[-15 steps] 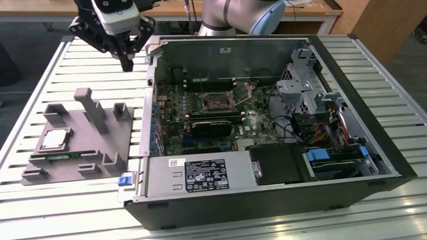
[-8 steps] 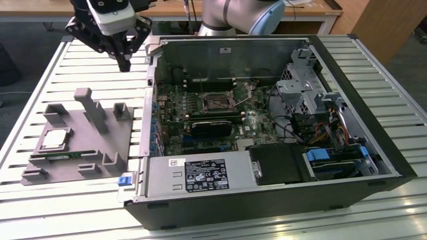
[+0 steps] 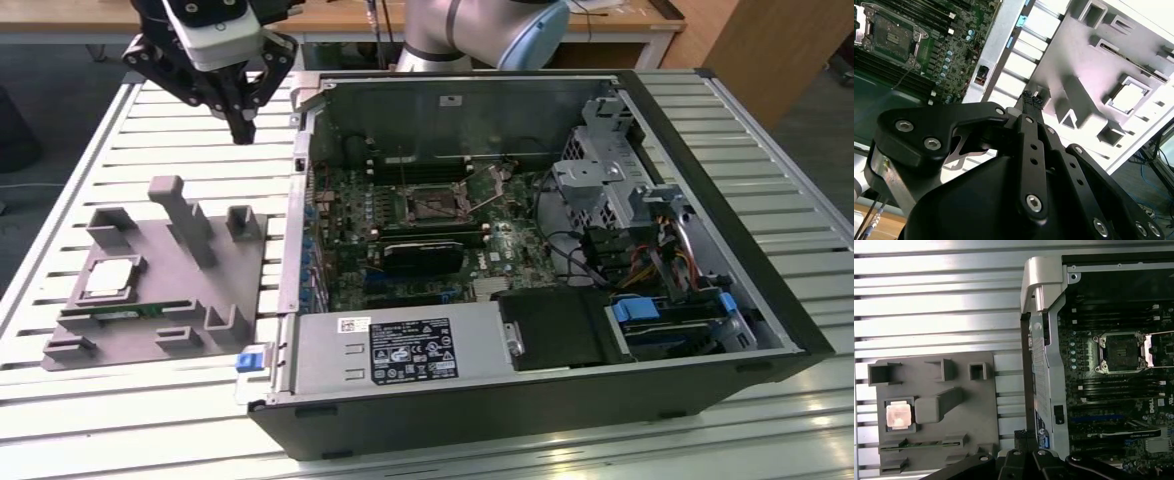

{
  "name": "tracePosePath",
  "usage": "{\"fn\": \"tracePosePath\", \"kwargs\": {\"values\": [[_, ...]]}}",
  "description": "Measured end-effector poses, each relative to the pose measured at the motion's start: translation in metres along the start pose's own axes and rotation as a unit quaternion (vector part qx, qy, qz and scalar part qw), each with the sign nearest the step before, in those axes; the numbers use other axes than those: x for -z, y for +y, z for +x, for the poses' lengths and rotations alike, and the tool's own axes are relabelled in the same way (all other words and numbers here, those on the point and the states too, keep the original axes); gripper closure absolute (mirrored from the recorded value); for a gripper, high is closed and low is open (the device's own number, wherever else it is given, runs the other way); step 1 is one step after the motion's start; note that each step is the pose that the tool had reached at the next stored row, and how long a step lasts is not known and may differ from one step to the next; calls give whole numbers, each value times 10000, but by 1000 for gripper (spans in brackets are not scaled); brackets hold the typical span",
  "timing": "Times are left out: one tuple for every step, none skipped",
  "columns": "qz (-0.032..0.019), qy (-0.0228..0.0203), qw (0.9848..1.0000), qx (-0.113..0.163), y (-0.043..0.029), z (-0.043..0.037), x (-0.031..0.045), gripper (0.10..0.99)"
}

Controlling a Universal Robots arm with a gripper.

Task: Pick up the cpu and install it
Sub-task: 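Reach for the cpu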

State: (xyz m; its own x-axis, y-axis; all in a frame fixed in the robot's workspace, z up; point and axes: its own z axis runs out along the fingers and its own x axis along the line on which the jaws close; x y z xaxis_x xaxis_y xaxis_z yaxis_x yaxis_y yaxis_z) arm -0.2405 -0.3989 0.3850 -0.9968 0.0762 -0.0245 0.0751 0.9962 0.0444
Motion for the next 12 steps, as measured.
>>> {"fn": "tracePosePath", "kwargs": {"values": [[0,0,10000,0,0,6,0,980],[0,0,10000,0,-1,12,0,980],[0,0,10000,0,-1,18,-1,980],[0,0,10000,0,-2,24,-1,980],[0,0,10000,0,-2,30,-1,980],[0,0,10000,0,-3,37,-1,980],[0,0,10000,0,-3,44,-2,980],[0,0,10000,0,-4,51,-2,980],[0,0,10000,0,-5,58,-2,980],[0,0,10000,0,-5,64,-3,980],[0,0,10000,0,-6,71,-3,980],[0,0,10000,0,-6,77,-3,980]]}}
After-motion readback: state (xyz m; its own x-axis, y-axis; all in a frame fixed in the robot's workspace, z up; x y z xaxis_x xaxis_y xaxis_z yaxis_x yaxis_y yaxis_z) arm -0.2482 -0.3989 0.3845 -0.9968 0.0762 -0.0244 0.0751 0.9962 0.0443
